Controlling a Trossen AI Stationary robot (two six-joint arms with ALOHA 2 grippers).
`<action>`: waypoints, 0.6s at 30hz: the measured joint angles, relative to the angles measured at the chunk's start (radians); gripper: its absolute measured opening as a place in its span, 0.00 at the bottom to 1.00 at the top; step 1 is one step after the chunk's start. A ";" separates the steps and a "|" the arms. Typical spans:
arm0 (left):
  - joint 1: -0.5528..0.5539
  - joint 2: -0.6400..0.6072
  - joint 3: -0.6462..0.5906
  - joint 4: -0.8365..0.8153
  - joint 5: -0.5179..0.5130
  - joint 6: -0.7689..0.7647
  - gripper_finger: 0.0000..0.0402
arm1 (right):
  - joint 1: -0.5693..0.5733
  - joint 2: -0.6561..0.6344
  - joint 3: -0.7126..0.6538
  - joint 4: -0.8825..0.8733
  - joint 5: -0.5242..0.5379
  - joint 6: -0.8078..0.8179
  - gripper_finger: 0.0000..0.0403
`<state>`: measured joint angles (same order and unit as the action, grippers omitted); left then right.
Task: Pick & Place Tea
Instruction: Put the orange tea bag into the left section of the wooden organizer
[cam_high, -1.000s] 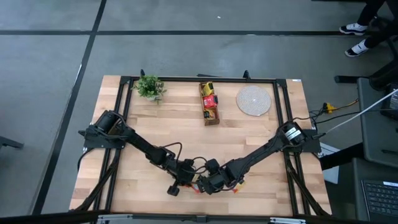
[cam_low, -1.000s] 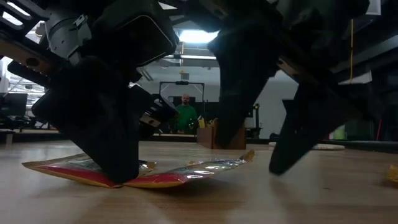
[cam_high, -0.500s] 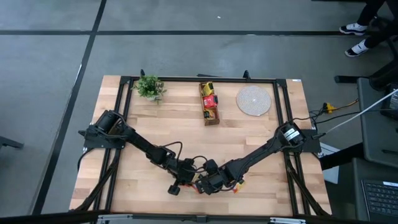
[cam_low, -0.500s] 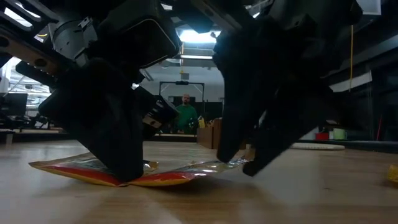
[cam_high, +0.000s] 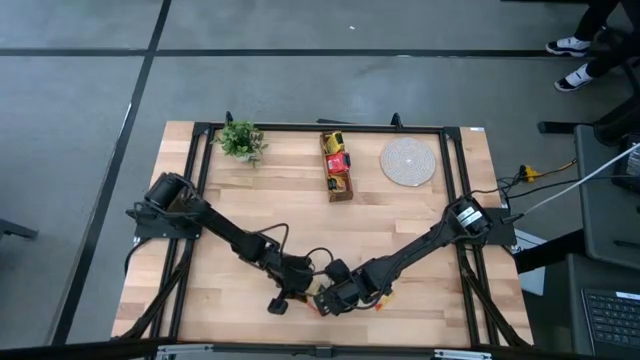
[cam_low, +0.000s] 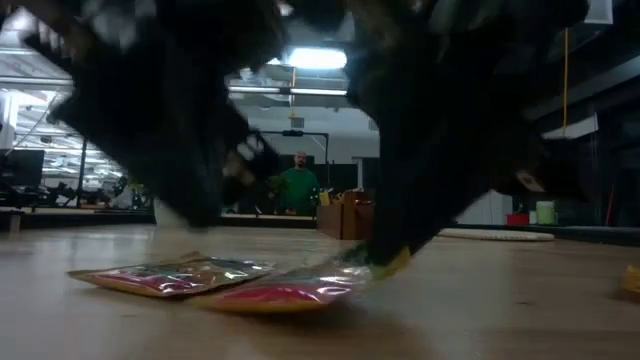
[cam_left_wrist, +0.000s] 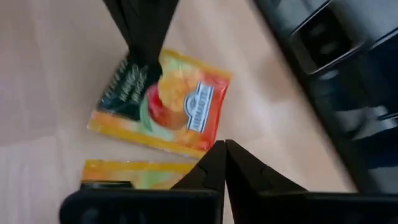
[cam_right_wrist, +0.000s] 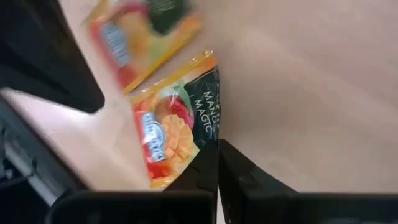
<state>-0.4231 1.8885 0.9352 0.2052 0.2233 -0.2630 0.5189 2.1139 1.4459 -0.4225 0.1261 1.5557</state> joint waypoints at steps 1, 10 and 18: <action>0.002 -0.015 0.000 0.000 0.011 -0.011 0.01 | 0.004 0.000 0.009 0.000 0.000 -0.016 0.01; 0.038 -0.194 0.000 0.004 0.098 -0.072 0.02 | 0.028 -0.002 0.172 -0.112 -0.003 -0.192 0.00; 0.112 -0.290 0.002 0.001 0.220 -0.196 0.16 | 0.025 -0.002 0.388 -0.388 0.078 -0.311 0.00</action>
<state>-0.3109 1.5988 0.9367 0.2064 0.4432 -0.4590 0.5441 2.1124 1.8340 -0.8108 0.2037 1.2450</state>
